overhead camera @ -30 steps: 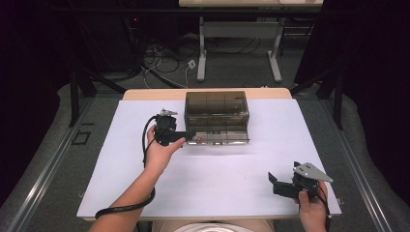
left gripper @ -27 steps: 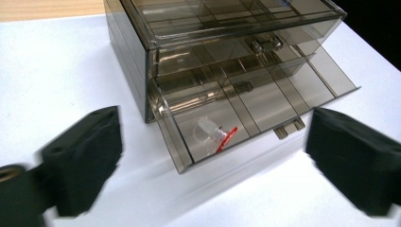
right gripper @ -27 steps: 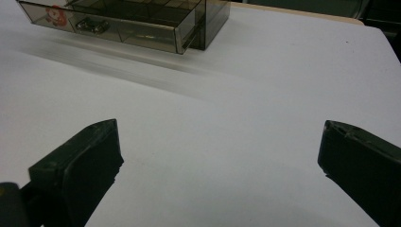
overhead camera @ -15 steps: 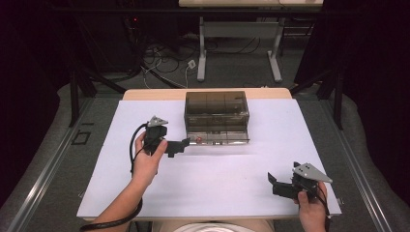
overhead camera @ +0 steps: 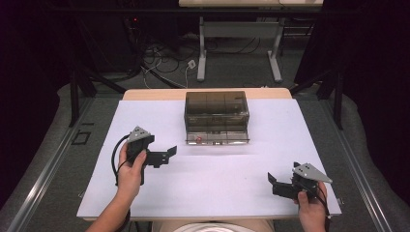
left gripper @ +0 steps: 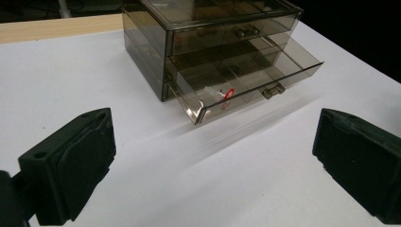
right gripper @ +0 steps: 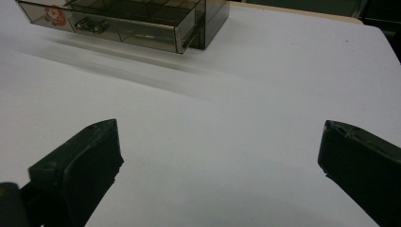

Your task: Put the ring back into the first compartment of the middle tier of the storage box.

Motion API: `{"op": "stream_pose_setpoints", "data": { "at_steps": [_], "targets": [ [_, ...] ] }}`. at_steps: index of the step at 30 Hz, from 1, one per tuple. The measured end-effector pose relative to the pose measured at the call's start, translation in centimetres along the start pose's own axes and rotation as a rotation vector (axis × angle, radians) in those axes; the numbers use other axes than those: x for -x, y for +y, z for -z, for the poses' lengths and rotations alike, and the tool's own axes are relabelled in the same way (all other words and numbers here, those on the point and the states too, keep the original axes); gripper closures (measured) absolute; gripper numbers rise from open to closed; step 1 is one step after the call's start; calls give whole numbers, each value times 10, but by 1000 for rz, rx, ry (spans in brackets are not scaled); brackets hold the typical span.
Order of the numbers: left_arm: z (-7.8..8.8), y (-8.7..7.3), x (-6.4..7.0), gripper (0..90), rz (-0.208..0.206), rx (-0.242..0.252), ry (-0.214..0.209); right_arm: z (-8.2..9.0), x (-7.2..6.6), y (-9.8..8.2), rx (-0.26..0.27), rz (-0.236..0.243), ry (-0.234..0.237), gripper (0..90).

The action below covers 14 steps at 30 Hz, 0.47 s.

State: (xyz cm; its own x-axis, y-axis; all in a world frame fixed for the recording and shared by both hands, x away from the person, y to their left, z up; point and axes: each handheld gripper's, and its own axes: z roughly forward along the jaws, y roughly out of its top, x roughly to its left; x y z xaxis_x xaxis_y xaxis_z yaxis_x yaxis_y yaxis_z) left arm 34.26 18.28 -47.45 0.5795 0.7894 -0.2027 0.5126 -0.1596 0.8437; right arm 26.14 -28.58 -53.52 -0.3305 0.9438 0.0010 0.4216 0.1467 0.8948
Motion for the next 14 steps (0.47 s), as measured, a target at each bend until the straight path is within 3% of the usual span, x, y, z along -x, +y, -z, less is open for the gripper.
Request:
{"op": "stream_pose_setpoints", "data": {
  "at_steps": [11, 14],
  "targets": [
    [23, -32, -11, 2, 18, 52, -12, 0, 1, 0, -9, 1, -1, 0],
    [27, -37, -13, 2, 29, 64, -5, -1, 0, -1, 15, -16, -8, 0]
  ]
}}
